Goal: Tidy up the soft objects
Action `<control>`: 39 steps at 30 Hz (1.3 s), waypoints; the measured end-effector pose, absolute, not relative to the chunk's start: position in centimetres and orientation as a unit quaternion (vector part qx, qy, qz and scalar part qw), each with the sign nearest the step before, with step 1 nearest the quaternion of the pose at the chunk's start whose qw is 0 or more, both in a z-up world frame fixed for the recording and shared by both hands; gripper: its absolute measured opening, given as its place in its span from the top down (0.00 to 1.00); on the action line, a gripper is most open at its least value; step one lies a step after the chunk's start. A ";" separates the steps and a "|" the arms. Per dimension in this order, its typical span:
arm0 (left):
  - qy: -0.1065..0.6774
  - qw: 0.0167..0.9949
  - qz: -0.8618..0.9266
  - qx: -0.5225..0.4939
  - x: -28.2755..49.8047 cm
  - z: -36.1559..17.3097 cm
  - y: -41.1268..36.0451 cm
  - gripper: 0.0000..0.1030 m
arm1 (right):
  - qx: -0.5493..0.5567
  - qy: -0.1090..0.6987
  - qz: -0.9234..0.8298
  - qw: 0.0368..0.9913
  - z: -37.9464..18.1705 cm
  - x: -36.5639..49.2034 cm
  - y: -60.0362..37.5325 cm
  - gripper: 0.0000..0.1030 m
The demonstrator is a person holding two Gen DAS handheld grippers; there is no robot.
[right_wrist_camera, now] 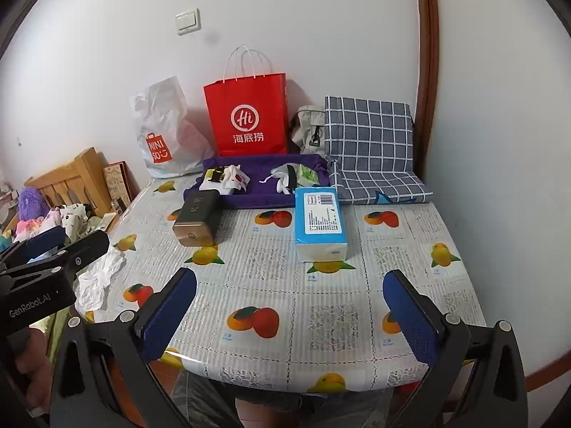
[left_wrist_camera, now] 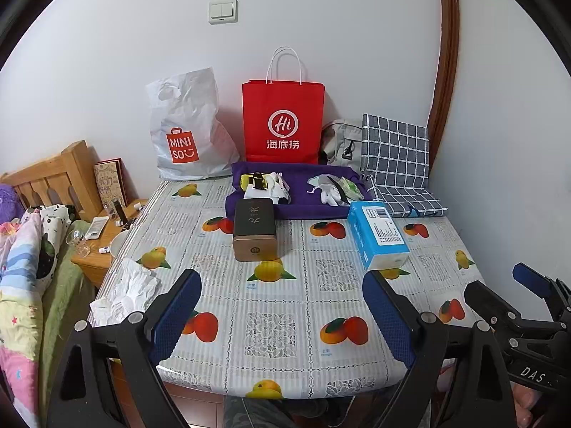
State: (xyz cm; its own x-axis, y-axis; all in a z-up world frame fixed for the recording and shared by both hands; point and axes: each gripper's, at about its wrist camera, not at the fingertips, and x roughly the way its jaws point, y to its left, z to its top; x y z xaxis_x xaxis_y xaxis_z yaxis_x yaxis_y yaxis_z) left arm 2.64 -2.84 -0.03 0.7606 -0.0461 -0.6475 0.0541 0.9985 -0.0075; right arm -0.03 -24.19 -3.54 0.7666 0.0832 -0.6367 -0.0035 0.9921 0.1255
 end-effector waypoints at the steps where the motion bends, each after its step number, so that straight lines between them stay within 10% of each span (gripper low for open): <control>1: 0.345 0.938 -0.027 0.006 2.6 0.0 -2.8 0.11 | 0.059 0.340 0.023 0.938 -3.5 0.0 -24.2 0.00; 39: 0.346 0.938 -0.027 0.004 2.6 -0.1 -2.7 0.11 | 0.057 0.337 0.029 0.939 -3.3 -0.3 -23.8 0.00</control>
